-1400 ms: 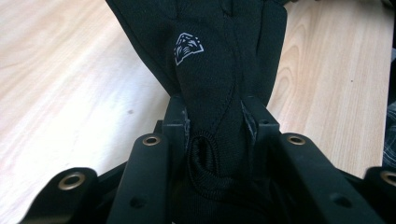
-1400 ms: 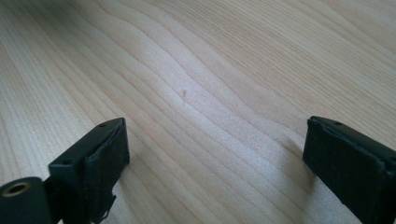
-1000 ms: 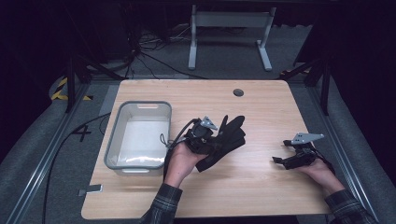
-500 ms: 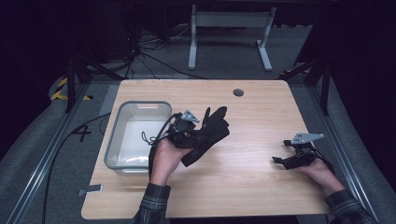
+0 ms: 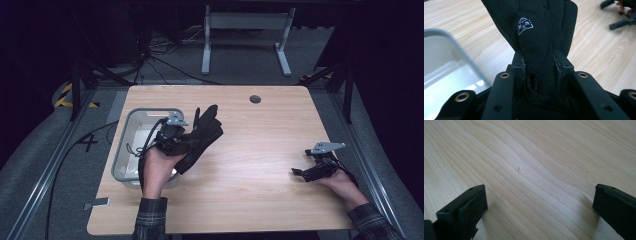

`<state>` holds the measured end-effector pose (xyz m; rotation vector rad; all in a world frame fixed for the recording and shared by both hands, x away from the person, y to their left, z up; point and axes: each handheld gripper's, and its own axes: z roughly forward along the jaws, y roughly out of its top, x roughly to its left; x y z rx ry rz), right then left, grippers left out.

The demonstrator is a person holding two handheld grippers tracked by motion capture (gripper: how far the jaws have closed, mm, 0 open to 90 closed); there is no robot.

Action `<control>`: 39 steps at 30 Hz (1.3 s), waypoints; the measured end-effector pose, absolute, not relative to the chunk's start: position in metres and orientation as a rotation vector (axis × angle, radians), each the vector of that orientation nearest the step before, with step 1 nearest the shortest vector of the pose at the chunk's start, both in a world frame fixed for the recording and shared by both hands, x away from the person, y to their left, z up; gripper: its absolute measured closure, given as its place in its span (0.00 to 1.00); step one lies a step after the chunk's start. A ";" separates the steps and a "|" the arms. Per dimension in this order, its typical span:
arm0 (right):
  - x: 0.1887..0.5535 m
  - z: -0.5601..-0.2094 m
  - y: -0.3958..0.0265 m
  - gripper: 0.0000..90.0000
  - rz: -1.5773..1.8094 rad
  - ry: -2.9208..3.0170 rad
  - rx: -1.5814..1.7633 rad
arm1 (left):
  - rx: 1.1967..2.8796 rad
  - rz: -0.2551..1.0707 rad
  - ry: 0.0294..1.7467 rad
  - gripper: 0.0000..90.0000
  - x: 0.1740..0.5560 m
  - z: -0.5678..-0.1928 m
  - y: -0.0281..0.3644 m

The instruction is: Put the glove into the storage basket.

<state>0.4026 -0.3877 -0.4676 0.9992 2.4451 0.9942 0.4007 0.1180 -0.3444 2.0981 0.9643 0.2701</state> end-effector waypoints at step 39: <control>0.403 -0.468 -0.388 0.00 0.995 2.446 0.999 | 2.073 0.377 1.355 0.74 0.424 -0.395 0.207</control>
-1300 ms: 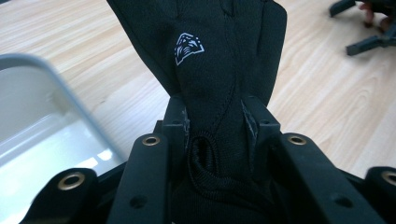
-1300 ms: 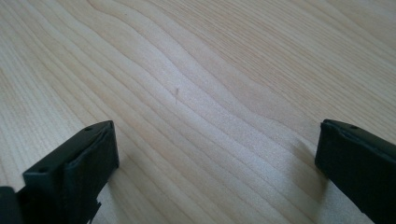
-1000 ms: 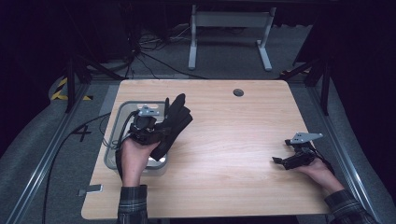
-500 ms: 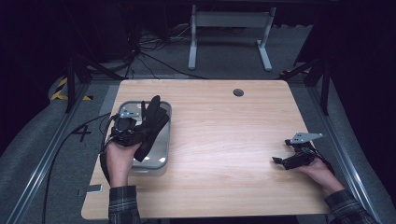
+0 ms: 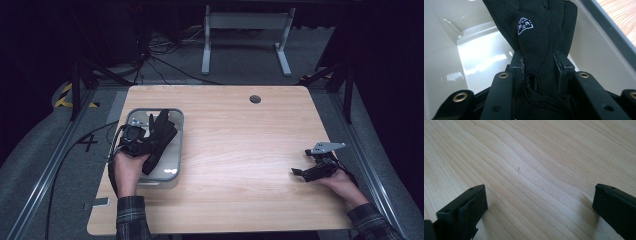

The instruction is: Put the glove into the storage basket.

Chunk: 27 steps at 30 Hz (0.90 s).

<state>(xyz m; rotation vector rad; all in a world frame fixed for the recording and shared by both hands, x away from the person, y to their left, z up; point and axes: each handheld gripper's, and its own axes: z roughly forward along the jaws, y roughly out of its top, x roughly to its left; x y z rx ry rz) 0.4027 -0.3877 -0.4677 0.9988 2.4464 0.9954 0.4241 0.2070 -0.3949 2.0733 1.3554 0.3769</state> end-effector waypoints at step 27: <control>0.403 -0.468 -0.388 0.00 0.996 2.446 0.999 | 2.033 0.381 1.289 0.29 0.425 -0.389 0.202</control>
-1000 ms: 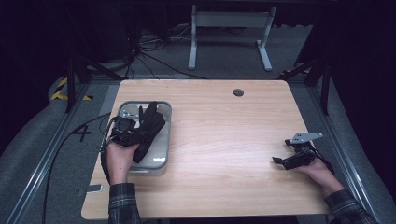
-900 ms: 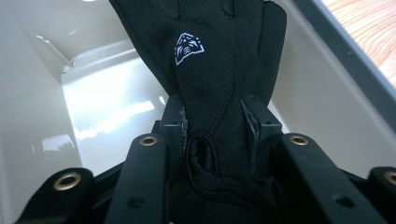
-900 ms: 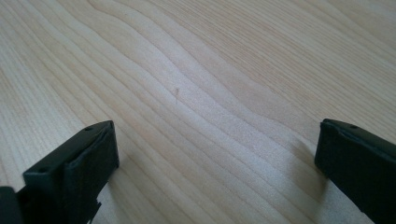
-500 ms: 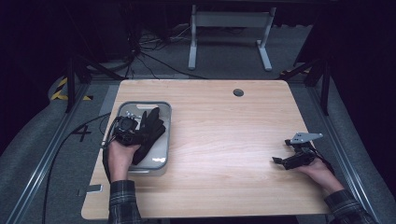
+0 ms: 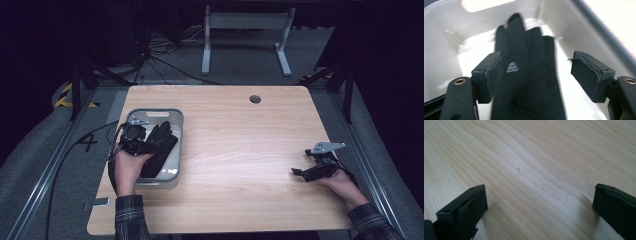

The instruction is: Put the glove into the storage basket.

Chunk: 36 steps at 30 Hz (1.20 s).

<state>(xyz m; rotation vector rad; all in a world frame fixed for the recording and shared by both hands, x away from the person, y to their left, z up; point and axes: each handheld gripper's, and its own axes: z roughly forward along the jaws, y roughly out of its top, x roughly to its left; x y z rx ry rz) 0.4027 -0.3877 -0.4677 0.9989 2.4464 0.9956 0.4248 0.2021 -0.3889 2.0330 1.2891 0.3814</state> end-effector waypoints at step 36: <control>0.403 -0.468 -0.388 0.00 0.995 2.447 0.999 | 2.071 0.292 0.978 0.10 0.407 -0.359 0.095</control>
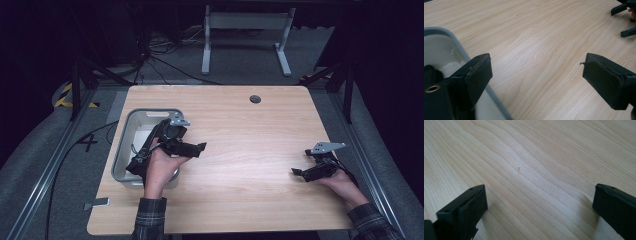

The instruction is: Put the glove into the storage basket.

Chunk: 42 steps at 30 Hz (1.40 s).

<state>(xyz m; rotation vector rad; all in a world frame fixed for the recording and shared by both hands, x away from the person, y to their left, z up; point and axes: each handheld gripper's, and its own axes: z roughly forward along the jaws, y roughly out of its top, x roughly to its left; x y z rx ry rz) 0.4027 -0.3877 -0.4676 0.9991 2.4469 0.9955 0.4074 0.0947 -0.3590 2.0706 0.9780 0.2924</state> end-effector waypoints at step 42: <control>0.403 -0.468 -0.387 0.00 0.999 2.448 0.992 | 2.282 0.276 0.794 0.04 0.384 -0.444 -0.040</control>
